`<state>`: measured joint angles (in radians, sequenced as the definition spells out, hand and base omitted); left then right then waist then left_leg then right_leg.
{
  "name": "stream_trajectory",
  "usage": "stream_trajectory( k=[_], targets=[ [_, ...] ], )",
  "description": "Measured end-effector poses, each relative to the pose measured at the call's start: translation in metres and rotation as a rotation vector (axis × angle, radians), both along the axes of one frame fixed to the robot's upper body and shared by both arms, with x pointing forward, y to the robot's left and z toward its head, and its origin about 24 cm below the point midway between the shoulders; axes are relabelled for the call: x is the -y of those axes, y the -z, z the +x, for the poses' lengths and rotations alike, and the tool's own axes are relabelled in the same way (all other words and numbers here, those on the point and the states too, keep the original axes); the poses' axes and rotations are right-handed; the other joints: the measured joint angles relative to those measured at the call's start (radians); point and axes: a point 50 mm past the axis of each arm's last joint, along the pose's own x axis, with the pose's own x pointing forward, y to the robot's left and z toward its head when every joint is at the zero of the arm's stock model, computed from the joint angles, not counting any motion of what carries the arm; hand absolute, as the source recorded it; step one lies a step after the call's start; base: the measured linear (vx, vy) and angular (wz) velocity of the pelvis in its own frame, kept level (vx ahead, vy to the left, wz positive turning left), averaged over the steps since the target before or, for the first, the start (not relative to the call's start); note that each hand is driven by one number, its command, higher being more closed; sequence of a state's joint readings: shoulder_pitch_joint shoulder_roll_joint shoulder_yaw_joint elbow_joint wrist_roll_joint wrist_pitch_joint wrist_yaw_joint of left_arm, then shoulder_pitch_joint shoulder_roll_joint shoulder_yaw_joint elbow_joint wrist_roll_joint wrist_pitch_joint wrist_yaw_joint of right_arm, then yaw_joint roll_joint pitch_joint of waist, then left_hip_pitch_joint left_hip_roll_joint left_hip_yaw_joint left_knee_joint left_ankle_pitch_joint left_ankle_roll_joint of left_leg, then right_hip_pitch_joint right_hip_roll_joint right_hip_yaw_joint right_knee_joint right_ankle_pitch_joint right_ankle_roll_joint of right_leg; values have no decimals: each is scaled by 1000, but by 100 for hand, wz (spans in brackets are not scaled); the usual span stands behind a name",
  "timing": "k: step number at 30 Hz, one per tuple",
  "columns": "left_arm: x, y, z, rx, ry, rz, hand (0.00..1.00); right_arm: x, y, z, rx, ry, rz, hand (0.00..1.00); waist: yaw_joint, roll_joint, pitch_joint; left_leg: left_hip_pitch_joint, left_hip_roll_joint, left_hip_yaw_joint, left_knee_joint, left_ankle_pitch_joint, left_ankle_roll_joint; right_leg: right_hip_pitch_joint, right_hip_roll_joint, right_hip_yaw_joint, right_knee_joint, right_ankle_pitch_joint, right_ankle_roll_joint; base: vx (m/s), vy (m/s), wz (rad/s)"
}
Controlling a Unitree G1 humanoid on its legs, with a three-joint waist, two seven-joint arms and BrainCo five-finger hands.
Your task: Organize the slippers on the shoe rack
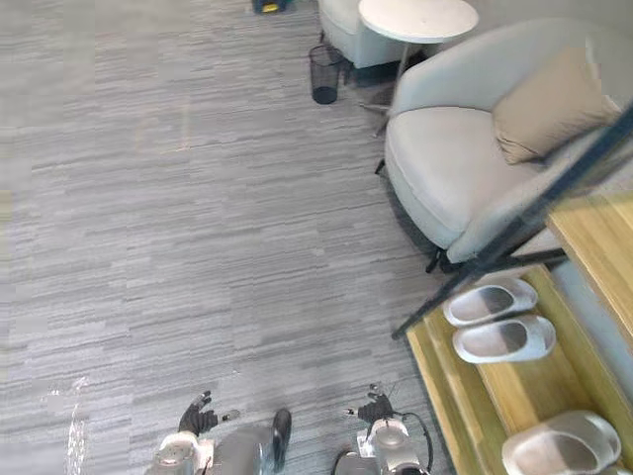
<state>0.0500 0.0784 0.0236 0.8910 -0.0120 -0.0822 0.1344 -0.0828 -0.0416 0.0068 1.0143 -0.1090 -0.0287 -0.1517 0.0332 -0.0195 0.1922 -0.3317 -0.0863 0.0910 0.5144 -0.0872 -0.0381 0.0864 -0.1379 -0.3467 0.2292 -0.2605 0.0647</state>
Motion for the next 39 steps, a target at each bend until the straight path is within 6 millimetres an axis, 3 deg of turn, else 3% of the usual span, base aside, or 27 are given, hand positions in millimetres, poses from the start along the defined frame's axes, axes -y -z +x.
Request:
stream_trajectory(
  k=[4, 6, 7, 9, 10, 11, 12, 13, 14, 16, 18, 21, 22, 24, 25, 26, 27, 28, 29, 30, 31, 32, 33, 34, 35, 37, 39],
  targets=[
    [2, -2, 3, 21, -29, -4, 0, -1, -8, 16, 52, -5, -4, 0, 45, 0, 5, -12, -12, 56, 2, 0, 0, 55, -3, -30, -82, 19, 2, 113, 73, 41],
    [1, -2, 4, 19, -40, -6, 0, -3, -16, 30, 92, -14, -6, 0, 50, 0, 13, 32, -38, 52, -137, 0, 1, 53, -1, -42, -136, 36, 20, 59, 64, 40],
    [1, -2, 3, 17, -41, -6, 0, -3, -18, 35, 107, -17, -8, 0, 56, 5, 19, 64, -43, 43, -214, -15, 28, 52, 9, -41, -149, 35, 24, 23, 30, 40],
    [1, -4, 7, 36, -49, -9, 0, -5, -19, 37, 108, -18, -7, 0, 79, 4, 39, 80, -50, 39, -232, -35, 124, 50, 9, -22, -114, 14, 42, -29, 34, 17],
    [0, -6, 8, 47, -56, -10, 0, -6, -19, 37, 107, -21, -5, 0, 86, -4, 48, 98, -60, 50, -240, -57, 139, 41, -10, -10, -46, -12, 59, -54, 67, 0],
    [-1, -5, 7, 43, -60, -10, 0, -7, -16, 32, 91, -22, -1, 0, 85, -25, 50, 136, -79, 75, -295, -75, 121, 12, -50, 2, 46, -36, 64, -2, 113, 5],
    [-5, -5, 6, 38, -58, 2, 0, -6, -12, 25, 76, -21, 1, 0, 68, -37, 44, 159, -66, 87, -193, -144, 180, -73, -105, 43, 261, -58, 76, 146, 57, 4],
    [-5, -4, 3, 28, -56, 4, 0, -6, -12, 24, 78, -26, 2, 0, 69, -19, 51, 168, -37, 93, -158, -170, 165, -154, -117, 79, 486, -43, 46, 243, 47, 22],
    [-12, -3, 1, 16, -62, 17, 0, -8, -6, 14, 36, -27, 6, 0, 58, -44, 60, 212, -53, 78, -153, -193, 162, -242, -138, 135, 685, -9, -10, 263, -21, 22],
    [-16, -2, -2, 6, -63, 31, 0, -11, 2, -4, -13, -42, 15, 0, 37, -50, 64, 263, -52, 39, -168, -203, 171, -308, -117, 140, 783, -9, -14, 252, 7, 38],
    [-17, -1, -6, -4, -68, 32, 0, -11, 0, 0, 1, -49, 17, 0, 26, -56, 62, 315, -42, 23, -201, -206, 174, -355, -85, 128, 730, -31, -10, 270, 31, 22],
    [-12, 0, -6, -8, -57, 23, 0, -11, -2, 3, 15, -56, 17, 0, 14, -42, 63, 385, -3, -21, -247, -210, 167, -414, 33, 104, 413, -28, -20, 364, 26, 29],
    [-12, 0, -6, -8, -56, 23, 0, -11, -3, 5, 20, -55, 18, 0, 11, -41, 63, 420, 8, -43, -283, -211, 157, -438, 80, 113, 247, 34, -17, 409, 4, 49],
    [-12, 0, -7, -12, -53, 23, 0, -10, -3, 6, 26, -50, 20, 0, -1, -43, 60, 473, 5, -86, -334, -216, 137, -448, 117, 130, 42, 155, -12, 450, -46, 74],
    [-10, 2, -9, -22, -49, 21, 0, -10, -3, 5, 24, -48, 21, 0, -2, -43, 57, 509, -1, -121, -339, -239, 99, -463, 130, 139, 16, 219, -59, 561, -100, 94],
    [-9, 4, -13, -36, -51, 18, 0, -10, -2, 2, 19, -45, 22, 0, -12, -41, 43, 535, -3, -159, -329, -257, 73, -470, 133, 149, 49, 277, -129, 762, -152, 100],
    [-6, 5, -15, -47, -51, 14, 0, -7, -3, 3, 23, -46, 14, 0, -24, -21, 25, 546, 21, -195, -308, -270, 58, -469, 142, 137, 84, 292, -143, 712, -144, 71],
    [-5, 7, -19, -53, -61, 9, 0, -7, -5, 5, 33, -49, 12, 0, -15, 10, 3, 526, 43, -207, -275, -263, 46, -466, 145, 119, 108, 278, -164, 859, -150, 58],
    [-1, 8, -21, -58, -76, -9, 0, -7, -7, 9, 51, -45, 13, 0, -18, 29, 7, 515, 38, -213, -204, -218, -8, -445, 133, 98, 153, 223, -167, 697, -106, 37],
    [7, 9, -21, -62, -92, -35, 0, -6, -6, 8, 46, -46, 12, 0, -24, 35, 11, 513, 24, -205, -124, -163, -15, -432, 109, 73, 231, 183, -178, 643, -139, 37],
    [8, 11, -29, -74, -119, -45, 0, -7, -7, 6, 50, -52, 15, 0, -25, 58, -2, 449, 35, -160, 97, -100, -61, -382, 133, 40, 196, 147, -142, 541, -167, 16],
    [8, 11, -32, -67, -141, -52, 0, -13, -9, 6, 69, -65, 24, 0, -23, 61, -2, 370, 79, -92, 308, -47, -89, -301, 145, 25, 132, 92, -162, 595, -144, -15],
    [10, 8, -27, -42, -147, -57, 0, -15, -9, 6, 73, -63, 30, 0, -4, 101, -4, 290, 169, -19, 498, -87, -57, -252, 189, 42, 121, 69, -178, 481, -54, -25],
    [7, 5, -21, -21, -148, -52, 0, -21, -10, 7, 78, -62, 46, 0, 4, 92, 2, 236, 214, 27, 580, -114, -24, -221, 192, 47, 121, 45, -175, 523, -18, -23],
    [3, 0, -14, 18, -158, -43, 0, -32, -11, 10, 84, -63, 75, 0, 15, 57, 20, 154, 254, 68, 647, -153, 8, -158, 183, 60, 99, 20, -166, 435, -31, -2],
    [-8, -6, -8, 55, -160, -13, 0, -40, -7, 4, 62, -59, 96, 0, 37, 13, 25, 38, 266, 77, 625, -197, 12, -78, 162, 89, 41, -7, -148, 529, 33, -23],
    [-14, -11, -1, 86, -163, 1, 0, -43, -4, 1, 31, -82, 94, 0, 57, -11, 31, -45, 248, 84, 459, -225, 2, -3, 121, 115, -4, -17, -109, 547, 151, -34]
  ],
)
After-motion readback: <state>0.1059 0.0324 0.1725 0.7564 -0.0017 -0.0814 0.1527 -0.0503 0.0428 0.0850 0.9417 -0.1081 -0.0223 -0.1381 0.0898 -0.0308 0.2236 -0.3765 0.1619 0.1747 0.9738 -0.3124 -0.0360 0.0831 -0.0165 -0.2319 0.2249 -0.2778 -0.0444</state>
